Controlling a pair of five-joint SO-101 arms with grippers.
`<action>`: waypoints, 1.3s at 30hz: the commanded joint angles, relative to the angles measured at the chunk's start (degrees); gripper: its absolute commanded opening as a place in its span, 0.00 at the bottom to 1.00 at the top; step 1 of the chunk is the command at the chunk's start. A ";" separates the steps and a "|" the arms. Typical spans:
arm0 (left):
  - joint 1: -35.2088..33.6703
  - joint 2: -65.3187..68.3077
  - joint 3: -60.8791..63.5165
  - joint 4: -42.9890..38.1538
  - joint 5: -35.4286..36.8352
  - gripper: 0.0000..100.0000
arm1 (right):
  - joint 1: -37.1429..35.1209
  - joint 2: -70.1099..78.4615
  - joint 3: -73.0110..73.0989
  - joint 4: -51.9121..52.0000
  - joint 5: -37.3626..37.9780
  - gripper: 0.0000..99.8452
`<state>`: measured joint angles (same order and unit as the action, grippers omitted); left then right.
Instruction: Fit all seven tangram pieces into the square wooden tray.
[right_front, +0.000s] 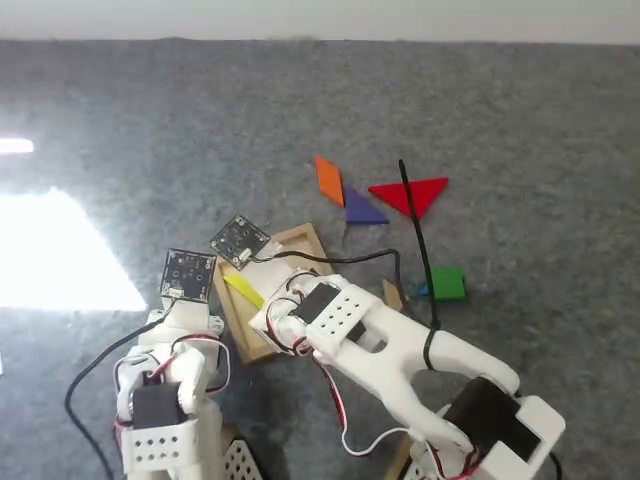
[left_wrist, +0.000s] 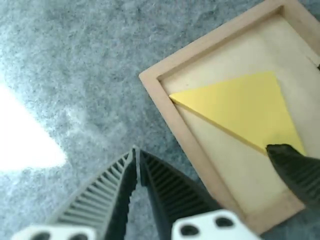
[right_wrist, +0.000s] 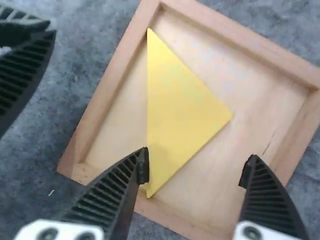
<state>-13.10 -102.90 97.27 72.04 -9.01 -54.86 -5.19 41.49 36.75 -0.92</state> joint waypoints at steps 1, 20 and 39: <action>-2.37 -1.14 -0.84 0.26 -0.18 0.01 | -1.45 -1.01 -0.70 -0.22 0.79 0.30; 0.97 -1.14 -0.84 0.26 -0.18 0.01 | 26.07 -40.84 17.32 12.62 10.81 0.30; -8.53 -0.97 -20.97 -6.68 -6.15 0.01 | 48.31 -79.25 46.33 15.69 21.98 0.30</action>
<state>-16.35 -102.90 86.02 66.59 -9.98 -3.96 -79.82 87.21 51.08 20.09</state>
